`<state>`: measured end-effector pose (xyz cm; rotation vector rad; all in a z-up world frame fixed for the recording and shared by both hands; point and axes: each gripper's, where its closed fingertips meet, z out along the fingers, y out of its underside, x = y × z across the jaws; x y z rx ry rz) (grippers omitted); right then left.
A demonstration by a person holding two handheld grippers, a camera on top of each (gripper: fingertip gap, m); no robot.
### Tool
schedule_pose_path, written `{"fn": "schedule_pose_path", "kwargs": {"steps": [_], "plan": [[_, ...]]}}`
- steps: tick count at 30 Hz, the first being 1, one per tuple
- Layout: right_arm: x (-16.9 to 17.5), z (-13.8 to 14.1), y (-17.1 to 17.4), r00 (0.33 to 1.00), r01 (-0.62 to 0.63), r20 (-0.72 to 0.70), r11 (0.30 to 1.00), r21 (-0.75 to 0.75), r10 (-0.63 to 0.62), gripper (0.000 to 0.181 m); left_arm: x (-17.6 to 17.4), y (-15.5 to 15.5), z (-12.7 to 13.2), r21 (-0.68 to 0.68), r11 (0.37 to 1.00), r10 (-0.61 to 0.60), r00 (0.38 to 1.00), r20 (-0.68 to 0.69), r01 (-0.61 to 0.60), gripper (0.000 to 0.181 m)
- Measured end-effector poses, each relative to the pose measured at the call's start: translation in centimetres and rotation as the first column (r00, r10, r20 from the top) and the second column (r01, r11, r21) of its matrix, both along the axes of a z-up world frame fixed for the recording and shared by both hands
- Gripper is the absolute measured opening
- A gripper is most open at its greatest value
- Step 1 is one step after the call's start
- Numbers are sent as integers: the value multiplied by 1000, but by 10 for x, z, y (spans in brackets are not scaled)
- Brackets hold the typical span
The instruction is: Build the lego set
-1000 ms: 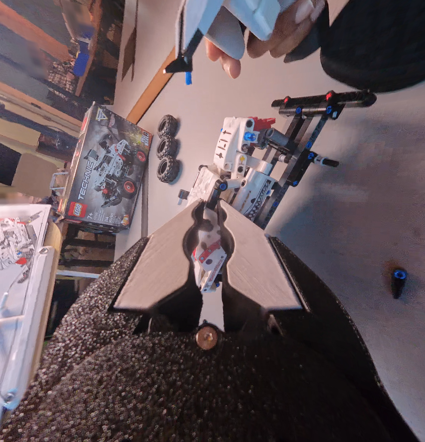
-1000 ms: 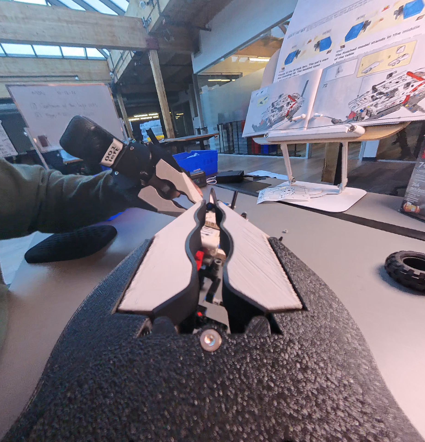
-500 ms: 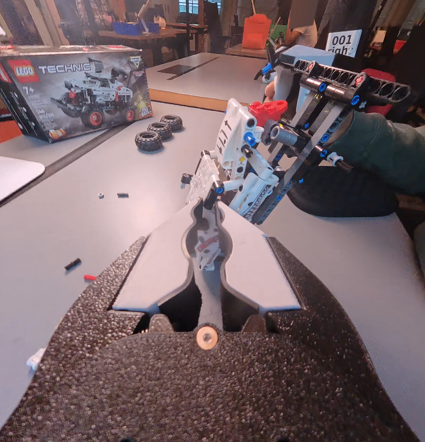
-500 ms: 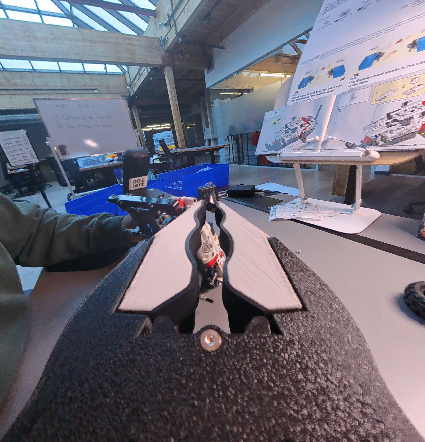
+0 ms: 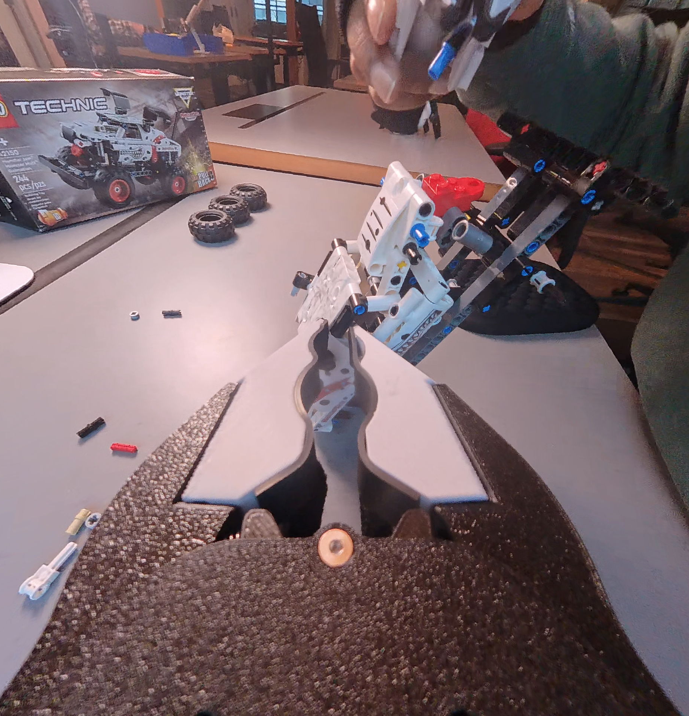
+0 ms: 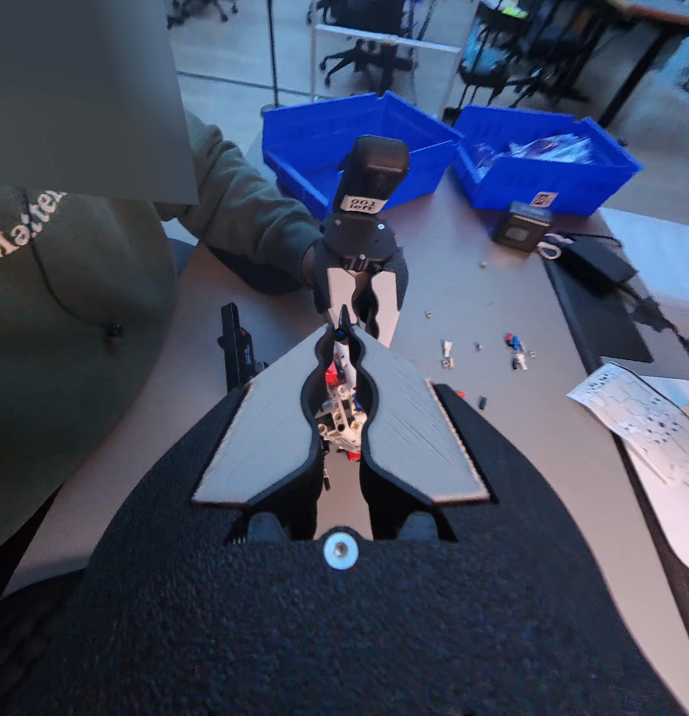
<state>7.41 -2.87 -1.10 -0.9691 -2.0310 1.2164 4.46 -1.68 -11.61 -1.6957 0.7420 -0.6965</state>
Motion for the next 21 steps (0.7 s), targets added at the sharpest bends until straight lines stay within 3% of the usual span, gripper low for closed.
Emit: {"fn": "schedule_pose_path", "kwargs": {"steps": [7,14,21], "plan": [[-13,-17,-19,959,-139,238,987,-78,154,6,11,-20,1,70,992,-103,993,-48,106,8],[-8,-48,-27,917,-129,357,979,-158,178,6,21,-29,2,103,983,-141,986,-84,149,8],[-10,-65,-23,906,-102,381,969,-227,185,6,17,-24,2,48,991,-123,992,-15,124,8]]}}
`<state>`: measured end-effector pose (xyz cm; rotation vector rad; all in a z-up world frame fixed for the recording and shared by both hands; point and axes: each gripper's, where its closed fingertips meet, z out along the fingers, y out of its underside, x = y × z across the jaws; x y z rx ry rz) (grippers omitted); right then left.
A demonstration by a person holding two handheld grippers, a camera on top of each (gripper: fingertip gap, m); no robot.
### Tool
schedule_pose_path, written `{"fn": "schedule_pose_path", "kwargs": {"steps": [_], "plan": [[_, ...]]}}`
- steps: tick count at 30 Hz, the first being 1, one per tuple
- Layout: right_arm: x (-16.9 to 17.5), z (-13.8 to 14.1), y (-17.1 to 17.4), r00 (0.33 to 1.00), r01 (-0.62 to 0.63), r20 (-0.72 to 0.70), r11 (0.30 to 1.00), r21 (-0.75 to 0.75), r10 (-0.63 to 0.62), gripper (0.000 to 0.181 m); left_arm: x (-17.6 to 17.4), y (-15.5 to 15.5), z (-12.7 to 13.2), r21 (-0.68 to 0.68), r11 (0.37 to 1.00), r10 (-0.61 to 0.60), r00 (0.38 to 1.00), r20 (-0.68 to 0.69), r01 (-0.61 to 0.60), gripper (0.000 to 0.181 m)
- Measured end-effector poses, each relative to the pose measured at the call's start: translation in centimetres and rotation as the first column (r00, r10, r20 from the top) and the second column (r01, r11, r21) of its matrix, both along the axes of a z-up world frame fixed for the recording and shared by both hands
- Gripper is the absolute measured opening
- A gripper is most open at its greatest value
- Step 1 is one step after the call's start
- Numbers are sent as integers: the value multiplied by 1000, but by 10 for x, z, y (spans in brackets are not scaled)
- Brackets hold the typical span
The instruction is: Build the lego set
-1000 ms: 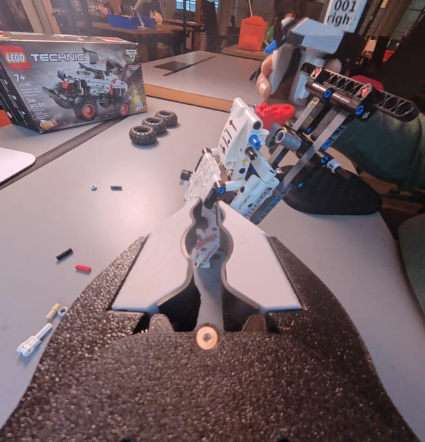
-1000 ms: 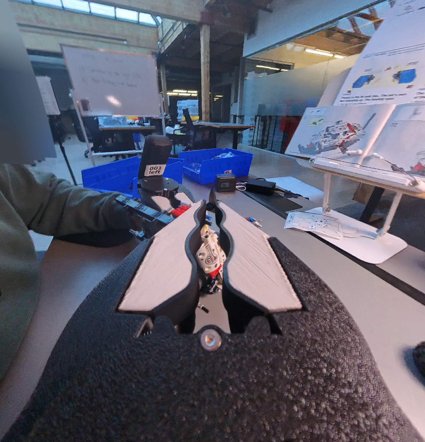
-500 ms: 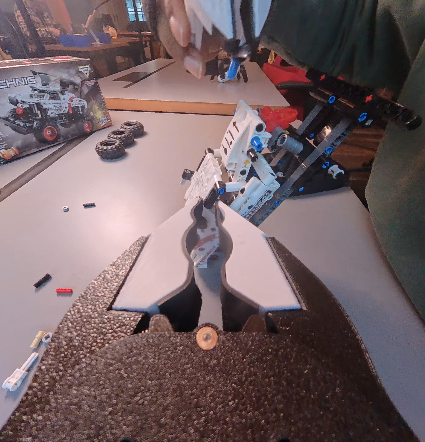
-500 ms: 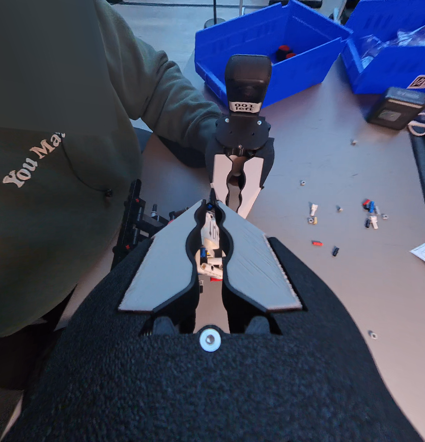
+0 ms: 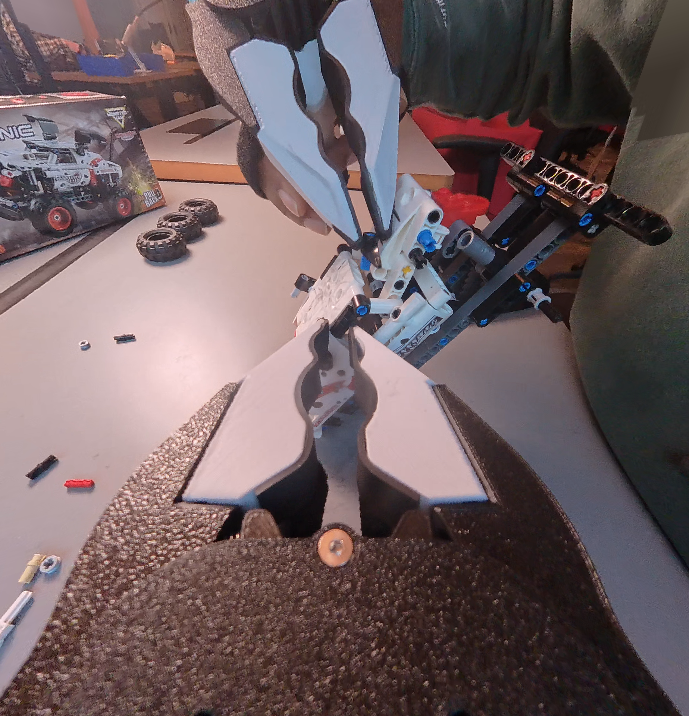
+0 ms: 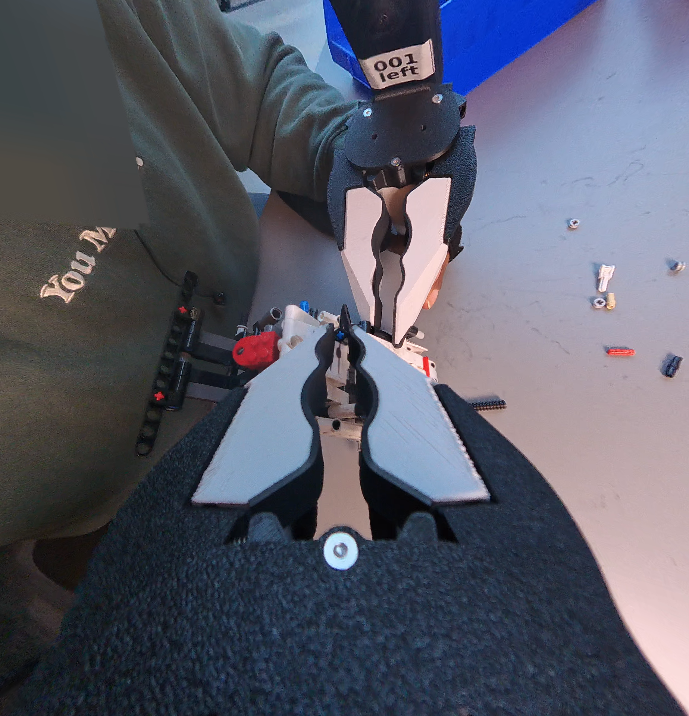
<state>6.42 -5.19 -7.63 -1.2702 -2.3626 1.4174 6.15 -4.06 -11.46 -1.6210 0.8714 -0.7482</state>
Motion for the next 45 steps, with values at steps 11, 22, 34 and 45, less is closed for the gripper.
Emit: {"fn": "schedule_pose_path", "kwargs": {"steps": [11,22,34,45], "plan": [[-5,-5,11,996,83,45,979,-187,-76,6,-2,7,2,-159,987,31,988,151,-7,7],[-1,-4,19,994,-15,106,1000,-15,16,6,-1,7,4,-220,976,43,984,170,-4,7],[12,-4,18,944,-154,310,981,117,111,5,8,3,7,-247,968,75,985,156,-35,7],[17,-5,16,926,-154,361,984,84,114,5,13,3,8,-282,959,78,980,186,-23,6]]}}
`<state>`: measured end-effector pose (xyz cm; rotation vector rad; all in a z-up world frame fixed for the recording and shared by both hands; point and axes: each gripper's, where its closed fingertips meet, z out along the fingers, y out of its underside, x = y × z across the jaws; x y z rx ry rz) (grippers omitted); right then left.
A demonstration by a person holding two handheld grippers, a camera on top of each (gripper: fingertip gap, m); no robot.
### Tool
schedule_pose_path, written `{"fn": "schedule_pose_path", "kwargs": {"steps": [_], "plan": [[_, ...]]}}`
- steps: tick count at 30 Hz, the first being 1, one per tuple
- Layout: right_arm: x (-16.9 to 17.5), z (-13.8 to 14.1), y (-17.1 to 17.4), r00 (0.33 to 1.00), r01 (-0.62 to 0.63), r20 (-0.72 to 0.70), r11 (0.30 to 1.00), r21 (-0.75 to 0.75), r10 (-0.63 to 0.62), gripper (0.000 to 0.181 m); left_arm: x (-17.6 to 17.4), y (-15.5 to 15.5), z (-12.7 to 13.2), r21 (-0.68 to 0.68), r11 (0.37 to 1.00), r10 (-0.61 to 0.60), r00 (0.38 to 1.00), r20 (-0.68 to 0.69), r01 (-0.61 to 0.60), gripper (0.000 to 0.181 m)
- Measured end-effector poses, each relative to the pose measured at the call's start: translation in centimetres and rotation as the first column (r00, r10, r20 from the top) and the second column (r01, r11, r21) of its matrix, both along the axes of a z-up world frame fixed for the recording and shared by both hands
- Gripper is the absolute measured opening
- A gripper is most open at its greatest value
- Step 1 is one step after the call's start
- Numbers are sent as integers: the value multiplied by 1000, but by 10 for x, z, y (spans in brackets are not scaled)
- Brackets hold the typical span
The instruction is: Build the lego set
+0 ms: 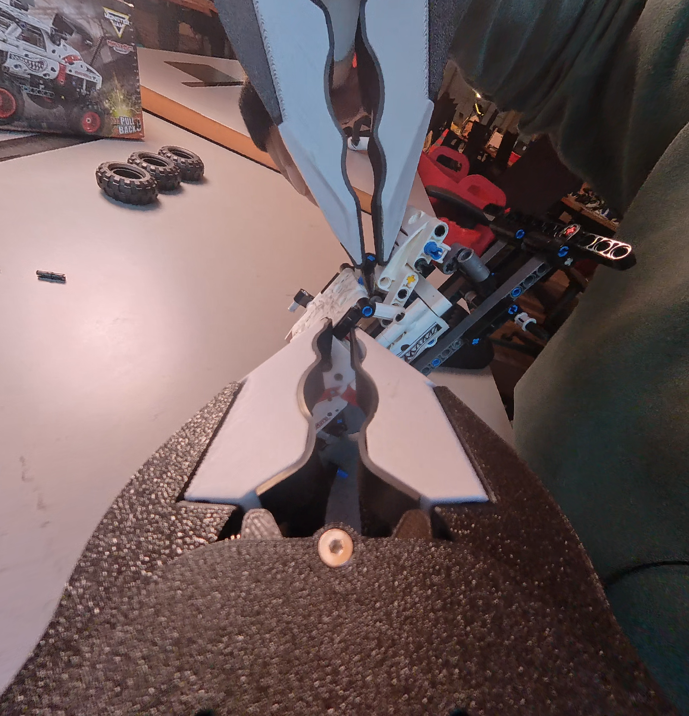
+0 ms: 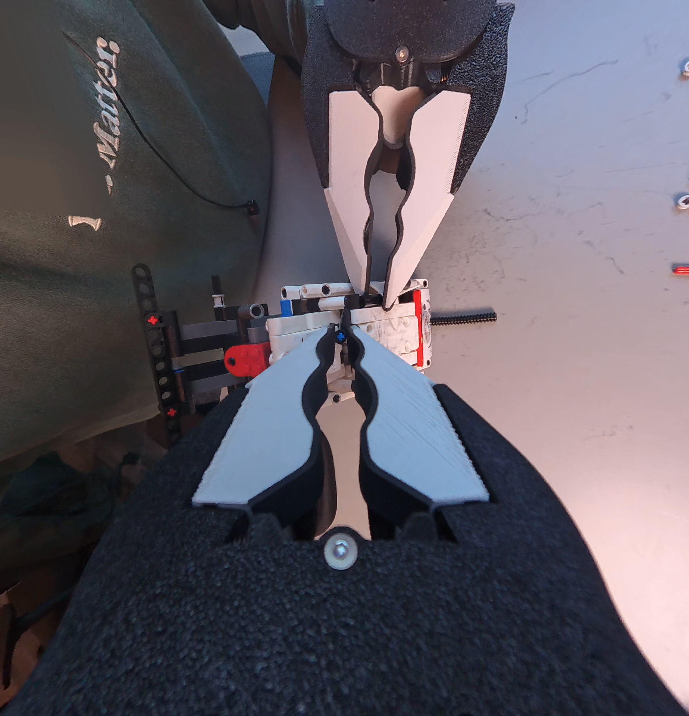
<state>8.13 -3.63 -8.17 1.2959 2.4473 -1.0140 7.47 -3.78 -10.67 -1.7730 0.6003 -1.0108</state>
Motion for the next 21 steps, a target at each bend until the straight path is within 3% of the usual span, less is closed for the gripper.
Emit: {"fn": "schedule_pose_path", "kwargs": {"steps": [4,13,17,21], "plan": [[-1,0,1,999,25,-27,1000,-12,-26,5,-1,0,0,-18,1000,-5,999,31,6,6],[-2,2,-3,977,126,-140,963,-236,-163,4,2,-3,-1,-33,998,-59,995,76,62,6],[-1,3,-10,968,141,-149,931,-338,-201,0,6,-10,-2,-61,984,-158,978,133,167,6],[2,-2,-17,970,96,-183,945,-314,-160,0,10,-13,-2,-68,967,-235,962,137,245,6]]}}
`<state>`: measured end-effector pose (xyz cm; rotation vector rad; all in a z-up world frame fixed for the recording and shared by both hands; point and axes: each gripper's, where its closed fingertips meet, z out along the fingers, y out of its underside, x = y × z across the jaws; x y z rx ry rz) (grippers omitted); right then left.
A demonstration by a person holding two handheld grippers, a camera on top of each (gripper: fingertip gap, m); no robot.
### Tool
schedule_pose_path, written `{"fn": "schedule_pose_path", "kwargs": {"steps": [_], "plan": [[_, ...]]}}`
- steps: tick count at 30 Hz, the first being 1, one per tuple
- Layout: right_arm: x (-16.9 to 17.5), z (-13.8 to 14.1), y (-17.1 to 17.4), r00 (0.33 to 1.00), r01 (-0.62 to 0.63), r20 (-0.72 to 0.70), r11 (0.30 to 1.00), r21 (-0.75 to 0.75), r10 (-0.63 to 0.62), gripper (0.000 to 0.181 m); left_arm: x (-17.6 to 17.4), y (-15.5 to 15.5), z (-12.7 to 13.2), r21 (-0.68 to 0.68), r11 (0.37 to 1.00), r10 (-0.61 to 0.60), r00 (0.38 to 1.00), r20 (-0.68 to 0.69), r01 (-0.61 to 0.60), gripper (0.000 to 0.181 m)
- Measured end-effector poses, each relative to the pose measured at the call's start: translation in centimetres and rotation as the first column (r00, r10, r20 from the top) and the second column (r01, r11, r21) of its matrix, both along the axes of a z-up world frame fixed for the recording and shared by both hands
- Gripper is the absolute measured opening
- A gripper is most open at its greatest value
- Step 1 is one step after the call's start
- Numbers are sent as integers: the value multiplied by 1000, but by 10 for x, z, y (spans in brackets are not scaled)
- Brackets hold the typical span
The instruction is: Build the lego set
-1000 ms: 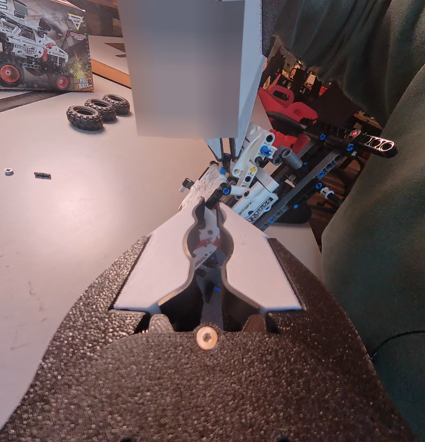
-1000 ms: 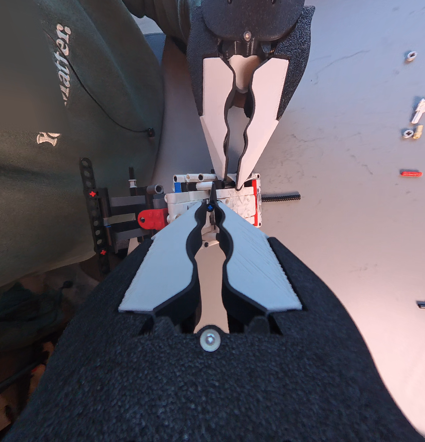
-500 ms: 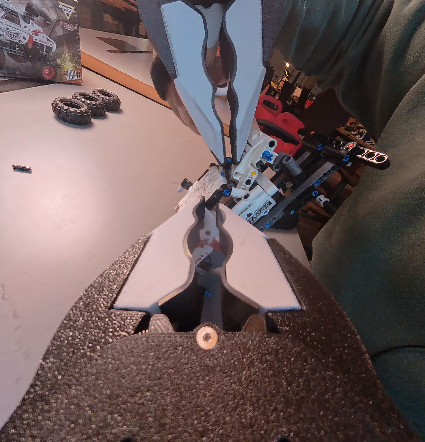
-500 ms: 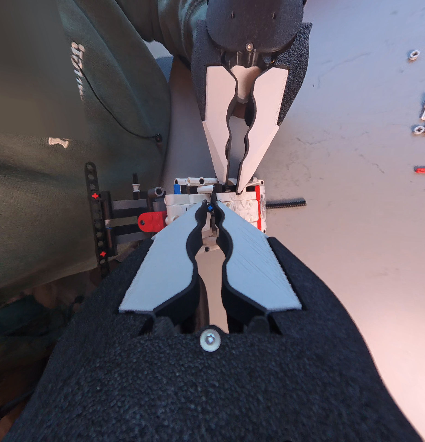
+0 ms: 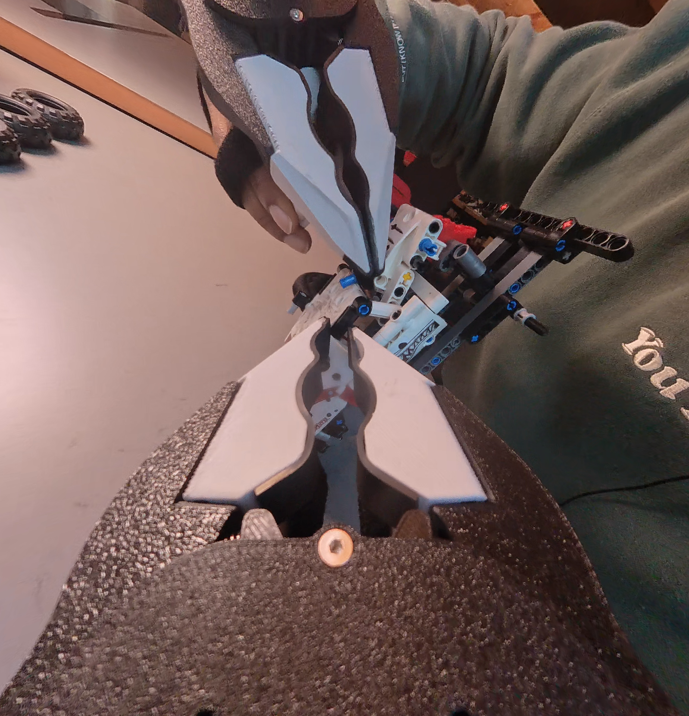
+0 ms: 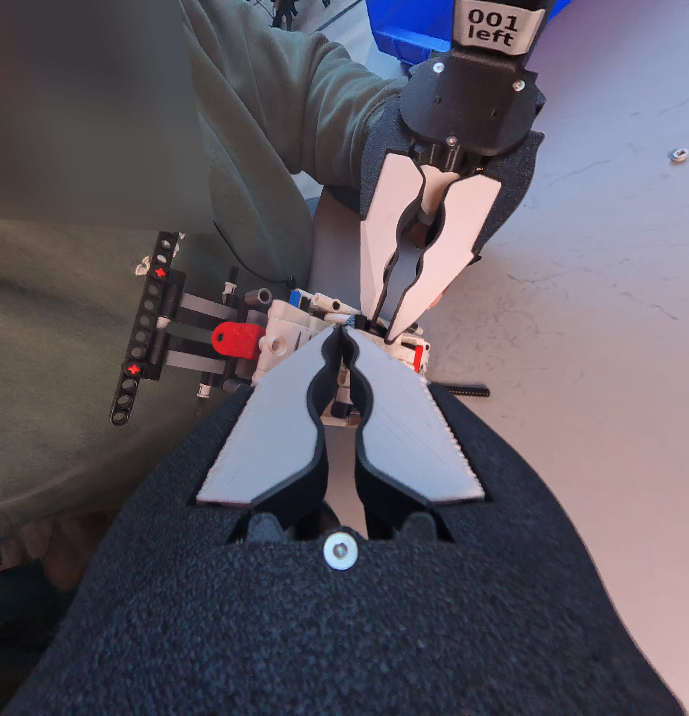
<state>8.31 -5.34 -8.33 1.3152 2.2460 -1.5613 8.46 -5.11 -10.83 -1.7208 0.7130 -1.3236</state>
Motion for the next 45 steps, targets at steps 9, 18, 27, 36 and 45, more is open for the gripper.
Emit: {"fn": "schedule_pose_path", "kwargs": {"steps": [9,18,27,36,45], "plan": [[3,-5,4,999,37,26,997,-61,-36,0,2,2,0,27,999,-27,1000,-5,27,8],[6,-4,0,994,108,26,970,-218,-105,0,1,-5,-1,62,998,-33,999,-25,34,10],[8,-5,-13,991,122,-21,950,-289,-134,0,2,-26,1,47,986,-158,987,-42,160,30],[16,-13,-19,986,137,-51,940,-312,-160,0,4,-30,3,73,982,-168,984,-57,172,18],[15,-10,20,928,319,-176,944,-85,-329,4,-73,36,-30,129,956,292,897,-331,-264,21]]}}
